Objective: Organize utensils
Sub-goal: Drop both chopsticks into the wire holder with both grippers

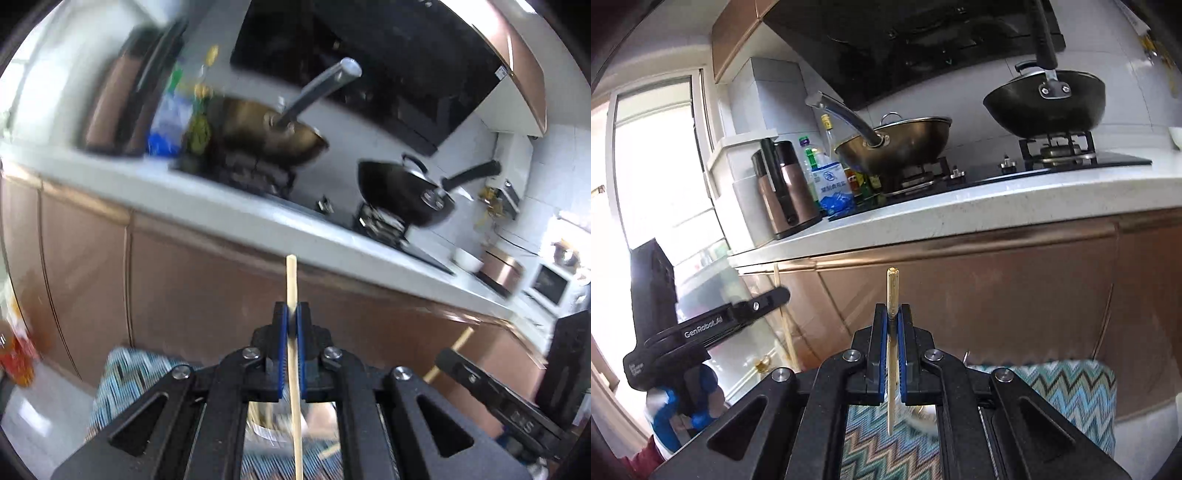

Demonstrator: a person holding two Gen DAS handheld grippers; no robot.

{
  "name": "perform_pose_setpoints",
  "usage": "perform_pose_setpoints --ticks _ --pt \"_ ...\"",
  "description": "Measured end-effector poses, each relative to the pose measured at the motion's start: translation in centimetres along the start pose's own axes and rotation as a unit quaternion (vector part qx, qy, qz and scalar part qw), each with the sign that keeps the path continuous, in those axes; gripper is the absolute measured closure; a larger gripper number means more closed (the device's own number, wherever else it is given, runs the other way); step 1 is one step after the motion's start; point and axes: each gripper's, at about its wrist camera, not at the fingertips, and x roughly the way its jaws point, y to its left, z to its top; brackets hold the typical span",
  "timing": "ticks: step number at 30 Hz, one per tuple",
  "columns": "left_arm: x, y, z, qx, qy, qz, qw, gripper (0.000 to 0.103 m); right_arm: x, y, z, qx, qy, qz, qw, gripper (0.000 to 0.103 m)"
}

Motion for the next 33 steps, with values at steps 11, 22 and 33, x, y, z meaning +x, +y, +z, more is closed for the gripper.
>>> perform_pose_setpoints --ticks 11,22,33 --pt "6.9 -0.4 -3.5 0.020 -0.080 0.059 0.9948 0.099 7.9 -1.9 -1.4 -0.029 0.016 -0.008 0.999 0.098" --pt "10.5 1.1 -7.5 0.022 -0.083 0.085 0.9927 0.099 10.6 -2.7 -4.5 -0.042 0.041 -0.014 0.998 0.098" --pt "8.9 1.2 -6.9 0.029 -0.073 0.080 0.9937 0.094 9.4 -2.5 -4.3 -0.036 0.032 -0.018 0.999 0.090"
